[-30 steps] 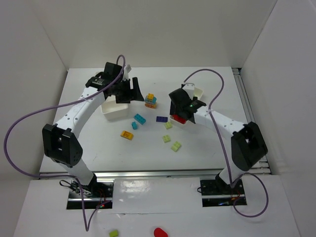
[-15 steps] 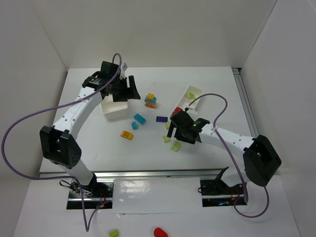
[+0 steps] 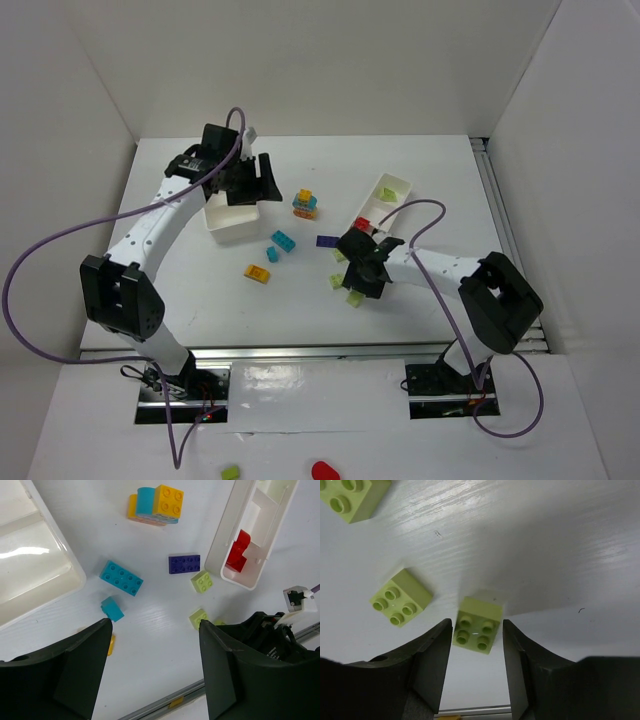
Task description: Sort the legos into containers by color
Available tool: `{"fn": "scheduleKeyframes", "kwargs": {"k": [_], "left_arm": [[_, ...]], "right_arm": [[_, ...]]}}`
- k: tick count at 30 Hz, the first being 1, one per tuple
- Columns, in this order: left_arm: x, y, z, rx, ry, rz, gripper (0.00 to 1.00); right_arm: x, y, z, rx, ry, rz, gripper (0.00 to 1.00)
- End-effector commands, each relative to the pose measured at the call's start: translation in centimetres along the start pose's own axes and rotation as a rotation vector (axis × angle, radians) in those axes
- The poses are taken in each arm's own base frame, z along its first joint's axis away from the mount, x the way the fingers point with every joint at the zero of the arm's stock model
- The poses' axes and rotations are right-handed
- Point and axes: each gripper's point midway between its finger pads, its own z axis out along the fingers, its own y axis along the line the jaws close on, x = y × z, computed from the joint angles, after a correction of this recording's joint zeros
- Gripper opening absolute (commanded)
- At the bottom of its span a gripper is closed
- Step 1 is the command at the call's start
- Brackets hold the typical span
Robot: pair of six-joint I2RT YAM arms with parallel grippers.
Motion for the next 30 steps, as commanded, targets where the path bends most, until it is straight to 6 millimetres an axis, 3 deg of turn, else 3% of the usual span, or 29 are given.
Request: {"fn": "scheduleKeyframes", "kwargs": {"k": [1, 4, 11, 16, 20, 21, 23, 25, 26, 30], "left_arm": [[-0.7, -0.1, -1.3, 0.007, -0.041, 0.025, 0.78], [-0.6, -0.2, -1.3, 0.015, -0.038, 0.025, 0.78], [-0.9, -0.4, -1.5, 0.019, -0.046, 0.028, 0.78], [-1.1, -0.4, -1.3, 0.019, -0.046, 0.028, 0.78], [-1.3, -0.1, -1.4, 0.014, -0.050, 0.021, 0.78], [-1.3, -0.1, -1.4, 0.014, -0.050, 0.021, 0.78], [-1.3, -0.1, -1.4, 0.014, -0.050, 0.021, 0.78], [-1.6, 0.1, -1.8, 0.012, -0.063, 0.017, 0.78], [-1.4, 0.2, -1.9, 0.009, -0.055, 0.015, 0.78], [-1.5, 0.9, -2.0, -0.005, -0.055, 0.000, 0.78]], "right_arm": [[0.1, 0.5, -0.4, 0.010, 0.004, 0.012, 0.51], [-0.1, 0.8, -0.8, 0.003, -0.008, 0.002, 0.49], [-3.3, 1.3, -3.1, 0.005, -0.129, -0.028, 0.42], [-9.1, 1.3, -6.5, 0.051, -0.315, -0.077, 0.42], [-15.5, 2.6, -8.6, 0.015, -0.435, -0.049, 0.42], [-17.2, 1.8, -8.0, 0.043, -0.447, -0.046, 0.42], [-20.0, 2.9, -8.6, 0.009, -0.492, -0.017, 0.42], [-22.4, 2.1, -7.9, 0.039, -0.511, -0.004, 0.42], [-24.1, 2.7, -8.5, 0.019, -0.546, 0.016, 0.42], [-29.2, 1.1, -6.2, 0.081, -0.583, 0.050, 0.42]]}}
